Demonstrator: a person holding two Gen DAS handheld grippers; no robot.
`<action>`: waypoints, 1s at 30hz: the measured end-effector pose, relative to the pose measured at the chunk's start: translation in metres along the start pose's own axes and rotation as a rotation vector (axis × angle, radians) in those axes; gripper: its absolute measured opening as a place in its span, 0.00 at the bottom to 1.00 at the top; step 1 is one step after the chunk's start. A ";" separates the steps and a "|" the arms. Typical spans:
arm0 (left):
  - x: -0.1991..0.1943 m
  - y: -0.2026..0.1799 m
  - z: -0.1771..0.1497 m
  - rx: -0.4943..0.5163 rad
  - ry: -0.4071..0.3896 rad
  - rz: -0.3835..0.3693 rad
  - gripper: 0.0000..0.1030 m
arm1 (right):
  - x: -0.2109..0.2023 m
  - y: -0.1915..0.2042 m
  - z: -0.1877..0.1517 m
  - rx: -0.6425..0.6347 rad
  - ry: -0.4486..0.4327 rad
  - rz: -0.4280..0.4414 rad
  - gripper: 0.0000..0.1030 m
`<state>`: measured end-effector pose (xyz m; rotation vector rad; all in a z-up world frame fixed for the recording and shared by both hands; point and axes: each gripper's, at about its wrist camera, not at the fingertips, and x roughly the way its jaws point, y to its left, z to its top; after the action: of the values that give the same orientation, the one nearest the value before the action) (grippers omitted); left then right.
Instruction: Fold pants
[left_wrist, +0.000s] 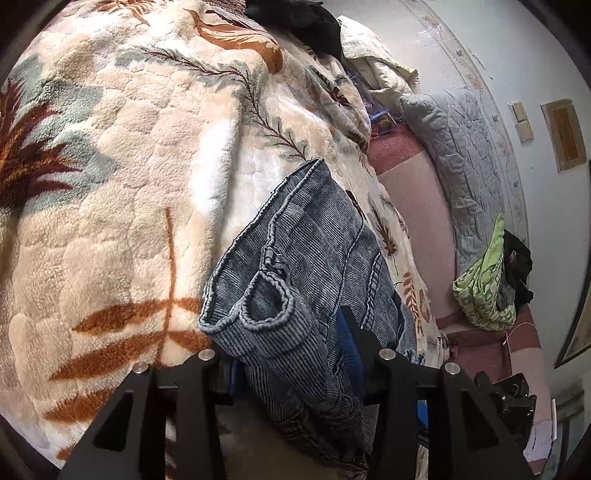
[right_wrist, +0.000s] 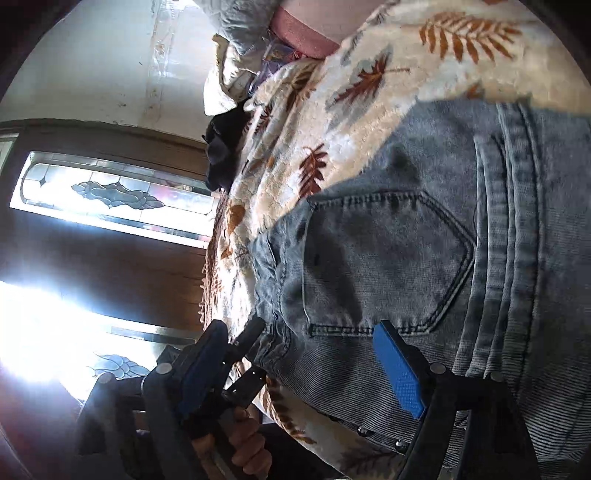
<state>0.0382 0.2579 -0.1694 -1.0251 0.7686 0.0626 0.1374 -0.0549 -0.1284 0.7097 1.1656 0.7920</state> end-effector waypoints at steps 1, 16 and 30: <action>0.000 0.000 0.000 -0.002 -0.002 0.001 0.44 | -0.003 0.003 0.002 -0.021 -0.009 -0.018 0.80; 0.008 -0.015 0.008 0.052 0.002 0.074 0.22 | 0.046 -0.026 0.010 -0.025 0.127 -0.244 0.75; -0.014 -0.130 -0.009 0.416 -0.065 0.042 0.12 | 0.017 -0.068 0.005 0.116 0.038 -0.069 0.47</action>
<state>0.0734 0.1840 -0.0664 -0.6096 0.7068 -0.0277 0.1569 -0.0776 -0.1918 0.7489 1.2716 0.6868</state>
